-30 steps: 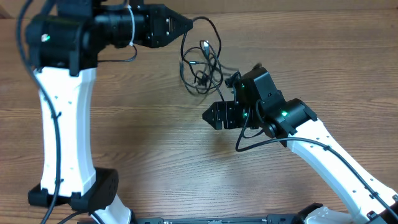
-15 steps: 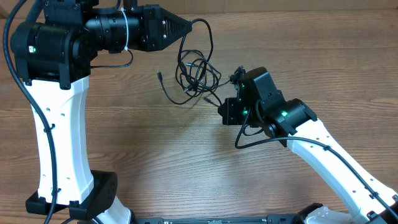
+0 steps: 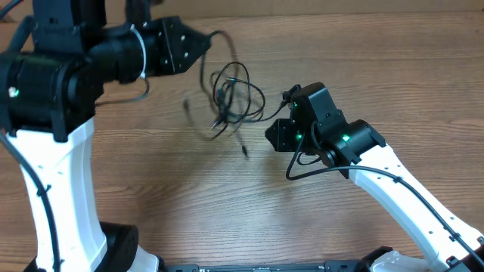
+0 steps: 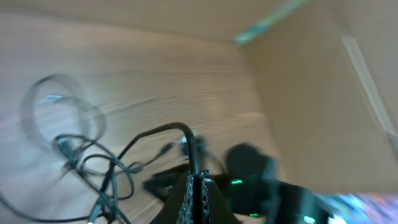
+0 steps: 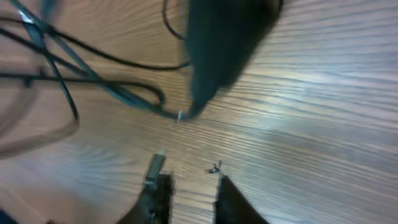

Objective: Untangle cables

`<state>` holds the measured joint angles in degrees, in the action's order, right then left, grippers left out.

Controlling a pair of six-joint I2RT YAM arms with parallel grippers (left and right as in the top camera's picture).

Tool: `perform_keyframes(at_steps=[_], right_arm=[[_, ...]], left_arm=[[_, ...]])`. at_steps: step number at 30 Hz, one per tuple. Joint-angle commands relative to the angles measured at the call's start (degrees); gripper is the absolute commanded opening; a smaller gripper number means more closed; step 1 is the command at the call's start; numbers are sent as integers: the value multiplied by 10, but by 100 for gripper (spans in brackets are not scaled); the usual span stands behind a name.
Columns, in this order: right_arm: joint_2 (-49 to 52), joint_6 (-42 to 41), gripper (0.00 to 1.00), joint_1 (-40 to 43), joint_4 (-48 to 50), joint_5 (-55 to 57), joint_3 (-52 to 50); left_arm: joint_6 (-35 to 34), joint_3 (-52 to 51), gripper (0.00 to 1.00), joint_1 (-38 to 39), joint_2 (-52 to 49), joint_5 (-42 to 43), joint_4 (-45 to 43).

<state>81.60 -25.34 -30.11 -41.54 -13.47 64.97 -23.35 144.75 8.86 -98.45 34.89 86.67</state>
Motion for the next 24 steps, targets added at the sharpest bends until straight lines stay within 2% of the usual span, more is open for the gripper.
perform_keyframes(at_steps=[1, 5, 10, 12, 17, 24], right_arm=[[-4, 54, 34, -2, 6, -49, 9], [-4, 80, 52, -2, 21, -89, 9], [-4, 83, 76, -2, 56, -145, 9], [-4, 86, 79, -2, 74, -182, 9], [-4, 140, 80, -6, 108, -307, 9], [-4, 165, 80, -28, 109, -267, 9]], left_arm=[[-26, 9, 4, -3, -2, -126, 30], [-26, 9, 4, -2, -12, -148, 73], [-21, 9, 4, 0, -15, -129, 97], [-1, 9, 4, 5, -15, -112, 99], [15, 9, 4, 28, -16, -88, 97], [15, 9, 4, 40, -16, 2, 87]])
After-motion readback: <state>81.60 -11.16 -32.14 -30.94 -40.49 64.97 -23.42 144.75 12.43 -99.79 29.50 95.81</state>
